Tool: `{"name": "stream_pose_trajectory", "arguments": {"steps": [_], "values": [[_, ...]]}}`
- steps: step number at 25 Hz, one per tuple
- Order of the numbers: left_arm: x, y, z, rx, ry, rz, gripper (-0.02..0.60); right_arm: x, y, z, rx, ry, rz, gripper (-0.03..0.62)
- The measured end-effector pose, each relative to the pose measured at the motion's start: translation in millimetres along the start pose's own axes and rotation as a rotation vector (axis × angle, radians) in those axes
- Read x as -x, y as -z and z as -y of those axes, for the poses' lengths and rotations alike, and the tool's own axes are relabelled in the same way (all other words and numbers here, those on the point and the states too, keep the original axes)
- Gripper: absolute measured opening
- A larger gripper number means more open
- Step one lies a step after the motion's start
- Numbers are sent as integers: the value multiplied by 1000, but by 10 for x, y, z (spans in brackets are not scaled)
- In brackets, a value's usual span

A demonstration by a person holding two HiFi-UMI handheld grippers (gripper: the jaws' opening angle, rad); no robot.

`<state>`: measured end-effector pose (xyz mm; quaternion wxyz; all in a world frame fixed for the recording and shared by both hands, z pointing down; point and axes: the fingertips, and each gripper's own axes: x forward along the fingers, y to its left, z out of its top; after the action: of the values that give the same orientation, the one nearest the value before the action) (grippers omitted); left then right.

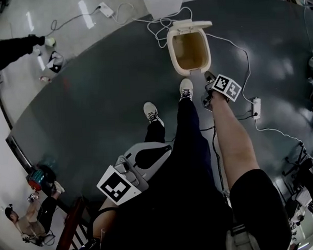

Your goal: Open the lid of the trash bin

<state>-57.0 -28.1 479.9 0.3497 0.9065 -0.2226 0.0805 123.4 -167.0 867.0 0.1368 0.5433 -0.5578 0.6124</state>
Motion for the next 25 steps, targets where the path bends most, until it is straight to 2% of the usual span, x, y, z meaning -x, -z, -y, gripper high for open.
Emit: {"name": "stream_pose_trajectory", "arguments": {"steps": [2,6,11,15,19,25], "values": [[136,-175,82,-42,4,29,0,273,-107,-292,41,-63,32,5],[378,-502,189,-136,22,97,0,929,-455,-1091,123,-250,168,5],[630,-722,426,-187,42,145,0,1943,-470,-1847,258,-423,284,5],[824,-856,566,-208,72,201,0,2787,-305,-2333,373,-511,372,5],[963,-1038,612,-195,97,262,0,3539,-74,-2908,502,-595,435,5],[1142,-1126,760,-208,148,293,0,4405,552,-3677,689,-730,507,6]]}}
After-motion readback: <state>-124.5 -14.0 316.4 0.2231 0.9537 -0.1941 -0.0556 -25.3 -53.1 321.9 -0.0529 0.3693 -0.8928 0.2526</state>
